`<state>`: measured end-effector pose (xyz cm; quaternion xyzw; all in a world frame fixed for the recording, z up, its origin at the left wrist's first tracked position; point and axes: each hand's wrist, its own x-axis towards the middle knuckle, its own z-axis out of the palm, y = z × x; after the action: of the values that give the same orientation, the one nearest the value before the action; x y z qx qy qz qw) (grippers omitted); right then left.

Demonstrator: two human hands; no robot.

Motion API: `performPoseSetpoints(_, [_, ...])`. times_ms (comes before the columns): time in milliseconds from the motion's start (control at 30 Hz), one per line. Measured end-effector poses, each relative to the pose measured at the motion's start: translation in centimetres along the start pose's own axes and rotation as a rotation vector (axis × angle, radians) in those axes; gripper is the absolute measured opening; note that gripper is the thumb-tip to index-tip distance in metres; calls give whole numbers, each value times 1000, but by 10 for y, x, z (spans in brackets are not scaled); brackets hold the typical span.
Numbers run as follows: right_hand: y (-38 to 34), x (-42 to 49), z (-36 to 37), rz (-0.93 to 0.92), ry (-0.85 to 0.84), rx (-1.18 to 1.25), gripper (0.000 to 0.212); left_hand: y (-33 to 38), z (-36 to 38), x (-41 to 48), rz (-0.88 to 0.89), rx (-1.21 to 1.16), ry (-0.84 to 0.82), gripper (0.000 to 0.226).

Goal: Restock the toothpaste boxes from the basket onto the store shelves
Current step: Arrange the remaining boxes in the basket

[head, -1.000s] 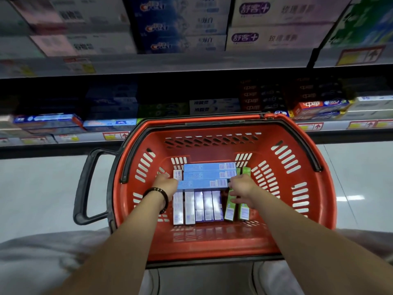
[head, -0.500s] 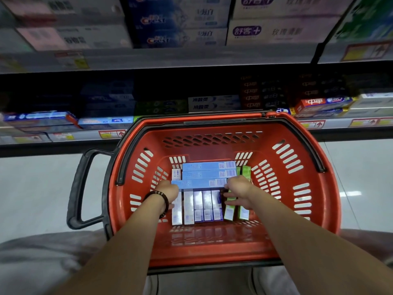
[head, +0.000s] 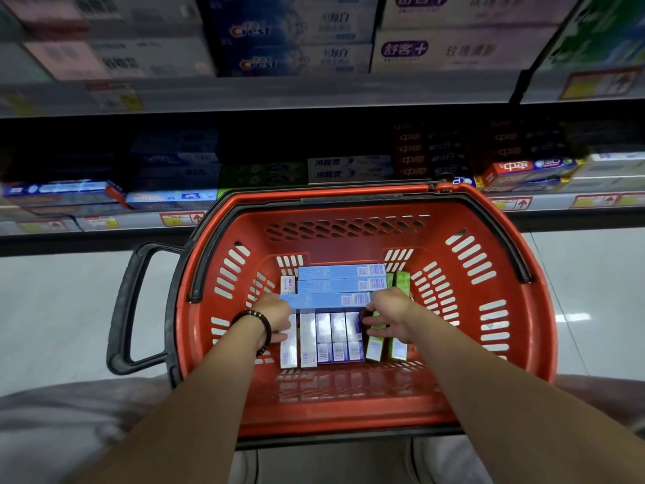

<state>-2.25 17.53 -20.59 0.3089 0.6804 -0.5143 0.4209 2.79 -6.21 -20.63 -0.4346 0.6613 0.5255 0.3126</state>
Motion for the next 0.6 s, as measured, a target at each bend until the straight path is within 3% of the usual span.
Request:
performPoseSetpoints(200, [-3, -2, -5, -5, 24, 28, 34, 6, -5, -11, 2, -18, -7, 24])
performPoseSetpoints(367, [-3, -13, -14, -15, 50, 63, 13, 16, -13, -28, 42, -74, -43, 5])
performPoseSetpoints(600, [-2, -32, -28, -75, 95, 103, 19, 16, -21, -40, 210, -71, 61, 5])
